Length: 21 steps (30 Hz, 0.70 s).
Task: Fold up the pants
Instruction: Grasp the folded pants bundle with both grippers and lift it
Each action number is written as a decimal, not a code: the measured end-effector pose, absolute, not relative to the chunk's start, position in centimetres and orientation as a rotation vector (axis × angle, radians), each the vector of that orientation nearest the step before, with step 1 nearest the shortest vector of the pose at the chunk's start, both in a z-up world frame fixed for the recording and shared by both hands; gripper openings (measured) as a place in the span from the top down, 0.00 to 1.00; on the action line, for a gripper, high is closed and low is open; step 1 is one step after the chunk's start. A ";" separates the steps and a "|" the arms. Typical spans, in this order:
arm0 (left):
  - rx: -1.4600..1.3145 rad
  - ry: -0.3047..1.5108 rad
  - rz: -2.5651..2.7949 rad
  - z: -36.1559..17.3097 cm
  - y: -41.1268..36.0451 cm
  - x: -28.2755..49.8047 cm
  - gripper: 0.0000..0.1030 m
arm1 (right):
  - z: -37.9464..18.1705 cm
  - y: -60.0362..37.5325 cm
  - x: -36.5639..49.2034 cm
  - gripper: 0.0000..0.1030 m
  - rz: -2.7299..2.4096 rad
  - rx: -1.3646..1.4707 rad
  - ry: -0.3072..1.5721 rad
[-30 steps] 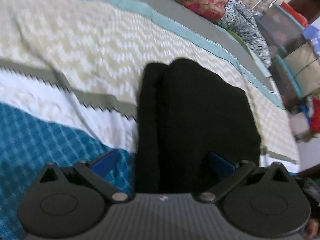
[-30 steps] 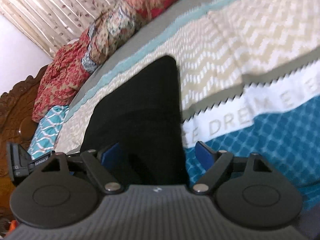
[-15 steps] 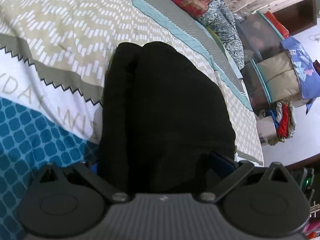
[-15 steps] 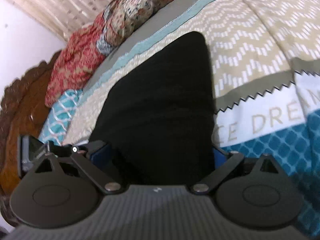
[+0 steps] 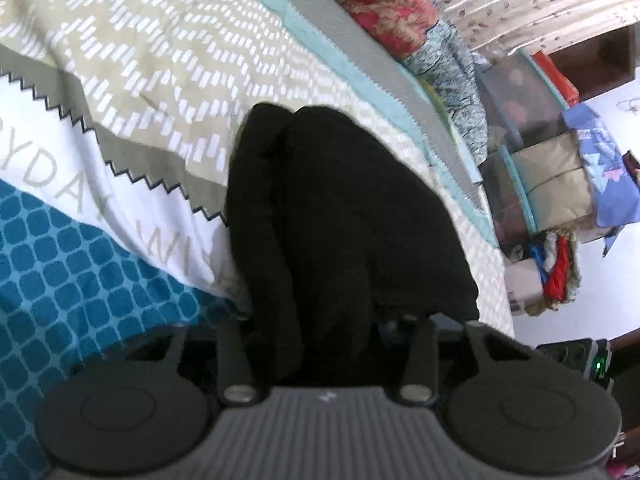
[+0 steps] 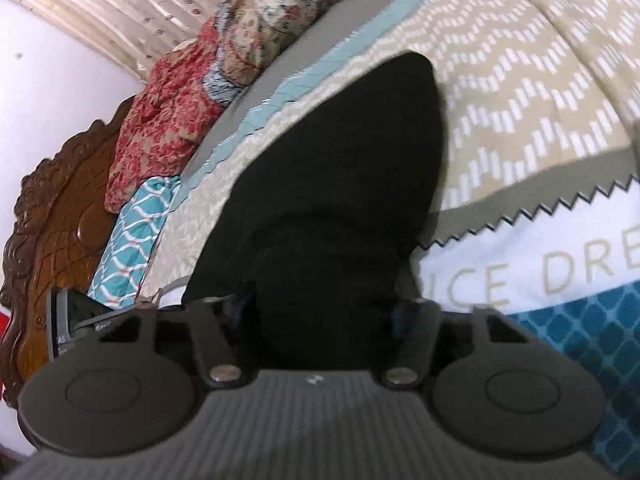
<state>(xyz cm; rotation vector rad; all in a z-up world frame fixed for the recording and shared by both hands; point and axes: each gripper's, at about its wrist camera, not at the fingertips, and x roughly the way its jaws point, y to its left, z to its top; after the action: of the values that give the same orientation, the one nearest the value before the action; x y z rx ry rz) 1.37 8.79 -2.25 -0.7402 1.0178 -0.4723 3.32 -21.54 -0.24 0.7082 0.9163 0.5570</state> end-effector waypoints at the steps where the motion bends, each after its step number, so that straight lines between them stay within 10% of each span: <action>1: -0.736 1.005 -0.479 -1.6 9.0 1.1 0.68 | 0.6 -21.5 3.0 0.50 0.571 0.693 0.895; 21: -0.479 0.665 -0.458 10.6 7.8 19.5 0.69 | 9.1 -19.1 18.9 0.53 0.672 0.510 0.426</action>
<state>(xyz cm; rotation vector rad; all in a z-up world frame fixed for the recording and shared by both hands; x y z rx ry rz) 19.55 7.85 10.62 -0.4792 0.6655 -0.4575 18.94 -19.11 9.12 0.5104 0.4261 0.6725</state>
